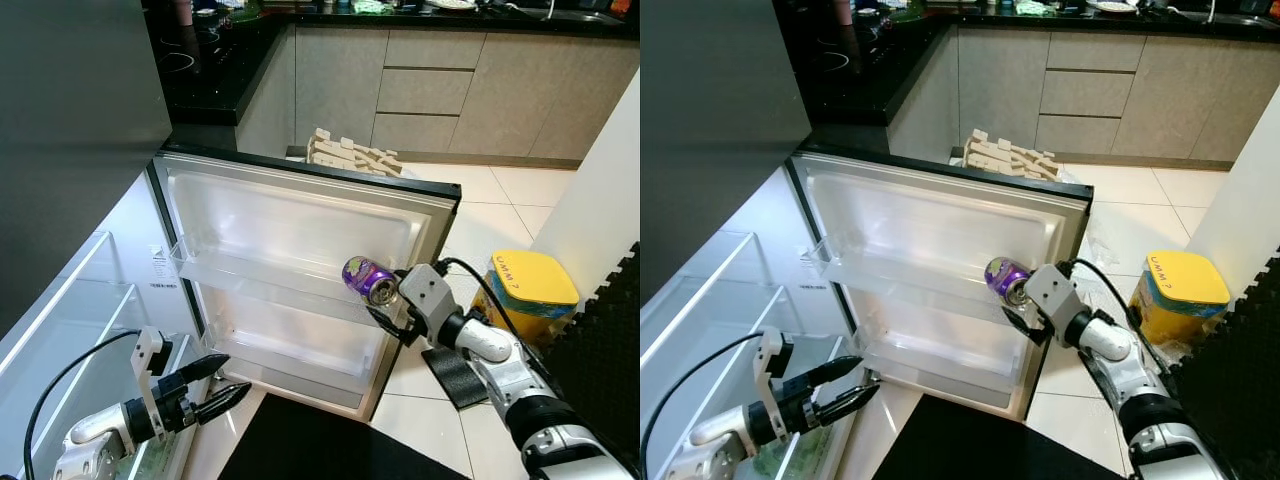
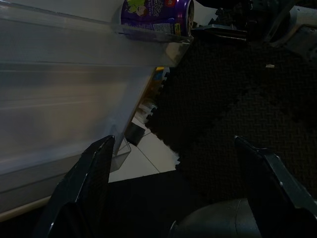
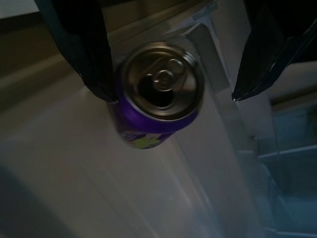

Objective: Restocking fridge

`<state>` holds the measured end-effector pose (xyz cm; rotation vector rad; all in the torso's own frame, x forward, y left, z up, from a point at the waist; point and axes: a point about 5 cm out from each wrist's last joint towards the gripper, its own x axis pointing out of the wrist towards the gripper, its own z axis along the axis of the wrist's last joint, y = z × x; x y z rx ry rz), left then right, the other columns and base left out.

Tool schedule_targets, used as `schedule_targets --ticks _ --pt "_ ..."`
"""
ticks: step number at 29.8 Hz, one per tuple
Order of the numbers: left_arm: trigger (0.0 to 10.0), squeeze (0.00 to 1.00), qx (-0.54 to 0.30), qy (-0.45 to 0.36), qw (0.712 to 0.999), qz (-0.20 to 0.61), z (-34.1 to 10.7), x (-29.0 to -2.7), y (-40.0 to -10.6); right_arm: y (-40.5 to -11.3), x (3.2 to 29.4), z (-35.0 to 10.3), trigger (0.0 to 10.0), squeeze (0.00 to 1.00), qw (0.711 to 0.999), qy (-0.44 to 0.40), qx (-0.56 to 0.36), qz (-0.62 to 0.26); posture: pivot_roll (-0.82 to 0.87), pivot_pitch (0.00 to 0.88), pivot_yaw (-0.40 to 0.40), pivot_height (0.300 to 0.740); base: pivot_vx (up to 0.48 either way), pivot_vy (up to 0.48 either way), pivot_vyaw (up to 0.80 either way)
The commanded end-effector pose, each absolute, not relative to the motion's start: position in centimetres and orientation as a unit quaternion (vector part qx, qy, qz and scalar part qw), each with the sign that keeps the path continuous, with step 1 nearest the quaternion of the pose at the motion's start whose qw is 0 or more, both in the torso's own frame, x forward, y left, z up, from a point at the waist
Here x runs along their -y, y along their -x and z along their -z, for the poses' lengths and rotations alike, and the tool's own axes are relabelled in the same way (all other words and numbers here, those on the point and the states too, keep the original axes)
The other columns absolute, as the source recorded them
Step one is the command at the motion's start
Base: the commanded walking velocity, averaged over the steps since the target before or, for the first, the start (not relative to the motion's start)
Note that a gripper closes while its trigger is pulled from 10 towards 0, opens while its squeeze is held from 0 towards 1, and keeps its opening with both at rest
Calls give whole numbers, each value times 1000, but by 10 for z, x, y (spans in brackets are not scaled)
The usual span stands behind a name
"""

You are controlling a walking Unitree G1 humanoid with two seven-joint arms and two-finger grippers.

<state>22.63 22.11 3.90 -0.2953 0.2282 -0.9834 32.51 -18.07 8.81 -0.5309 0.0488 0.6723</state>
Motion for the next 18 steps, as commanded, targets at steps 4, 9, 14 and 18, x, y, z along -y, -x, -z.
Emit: schedule_targets --ticks 4,9,14,18 --pt "10000 0 -113 144 861 474 -38 -221 -224 -323 184 -82 10000 0 899 288 -43 -328 -48 0 -4 740 0 0 0" --pt "10000 0 -113 144 861 474 -38 -220 -224 -325 188 -81 9333 0 894 315 -49 -316 -47 0 -5 740 0 0 0" --pt "10000 0 -113 144 861 475 -38 -220 -223 -327 190 -84 0 0 900 314 -43 -299 -48 0 -2 740 0 0 0" --pt "10000 0 -113 144 861 475 -38 -220 -224 -328 191 -86 3490 0 903 311 -37 -294 -49 0 -3 740 0 0 0"
